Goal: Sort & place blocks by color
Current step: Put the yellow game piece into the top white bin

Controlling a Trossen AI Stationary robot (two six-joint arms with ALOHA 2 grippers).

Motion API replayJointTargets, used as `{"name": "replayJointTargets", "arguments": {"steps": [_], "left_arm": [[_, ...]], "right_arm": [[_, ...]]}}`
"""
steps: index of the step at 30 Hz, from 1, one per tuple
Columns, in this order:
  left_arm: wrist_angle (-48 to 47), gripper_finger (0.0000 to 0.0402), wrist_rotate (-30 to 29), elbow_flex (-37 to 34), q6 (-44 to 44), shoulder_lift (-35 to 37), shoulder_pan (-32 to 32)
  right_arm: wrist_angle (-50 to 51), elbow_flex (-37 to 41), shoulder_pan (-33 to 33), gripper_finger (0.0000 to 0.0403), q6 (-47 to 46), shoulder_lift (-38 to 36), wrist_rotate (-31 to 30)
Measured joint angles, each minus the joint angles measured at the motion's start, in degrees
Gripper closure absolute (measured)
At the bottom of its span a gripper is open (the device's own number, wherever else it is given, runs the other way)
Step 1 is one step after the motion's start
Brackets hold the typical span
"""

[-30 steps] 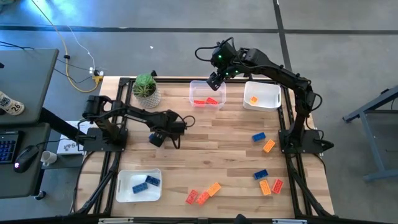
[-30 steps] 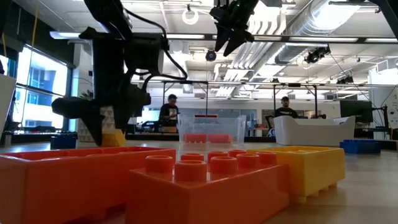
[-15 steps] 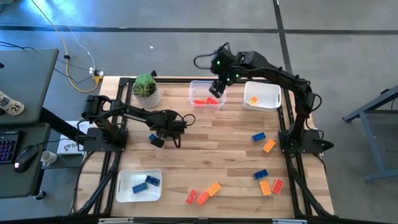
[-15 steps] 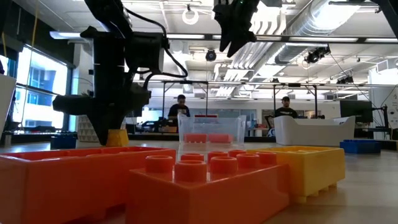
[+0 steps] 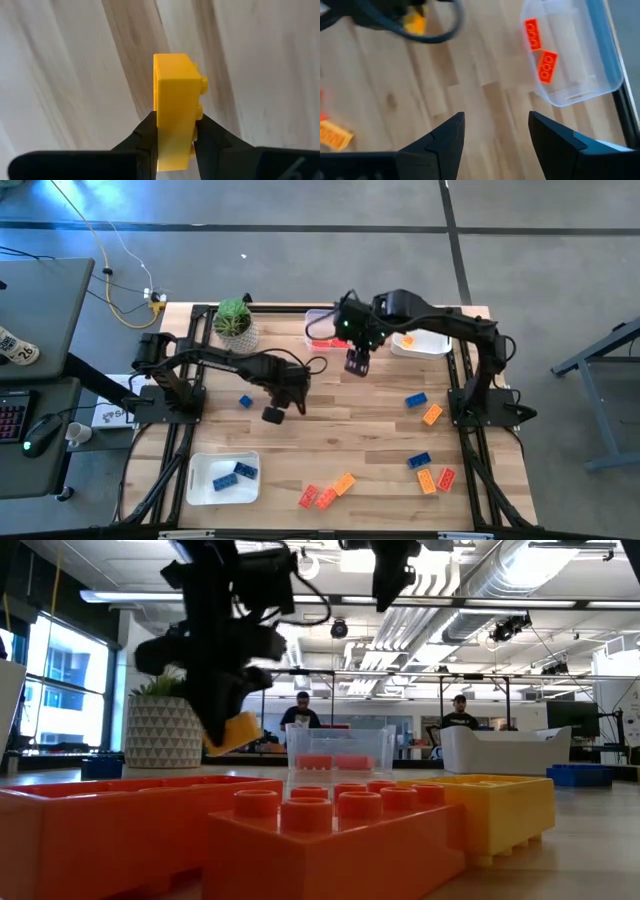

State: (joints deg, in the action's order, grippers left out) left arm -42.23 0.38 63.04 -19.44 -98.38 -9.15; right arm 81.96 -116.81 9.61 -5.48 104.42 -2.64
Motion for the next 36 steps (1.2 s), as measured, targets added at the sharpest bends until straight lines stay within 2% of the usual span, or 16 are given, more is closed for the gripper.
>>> {"name": "replayJointTargets", "arguments": {"steps": [9, 18, 27, 36], "left_arm": [[4.22, 0.0338, 2.86, 7.19, 0.85, 0.01, 0.0], [15.31, 0.0336, 4.11, 13.82, 4.41, 0.01, -0.22], [21.11, 0.0336, 4.28, 18.43, 6.11, 0.01, -0.22], [26.32, 0.0334, 7.76, 20.14, 9.87, 0.04, -0.07]], "right_arm": [[0.22, -0.09, -7.51, 0.0196, -2.02, -3.93, -0.29], [-0.22, -0.09, -12.89, 0.0196, -2.15, -5.24, -0.3], [-0.31, -0.09, -15.06, 0.0196, -4.84, -5.24, -2.79], [-0.33, -0.09, -15.2, 0.0196, -5.11, -5.24, -3.81]]}}
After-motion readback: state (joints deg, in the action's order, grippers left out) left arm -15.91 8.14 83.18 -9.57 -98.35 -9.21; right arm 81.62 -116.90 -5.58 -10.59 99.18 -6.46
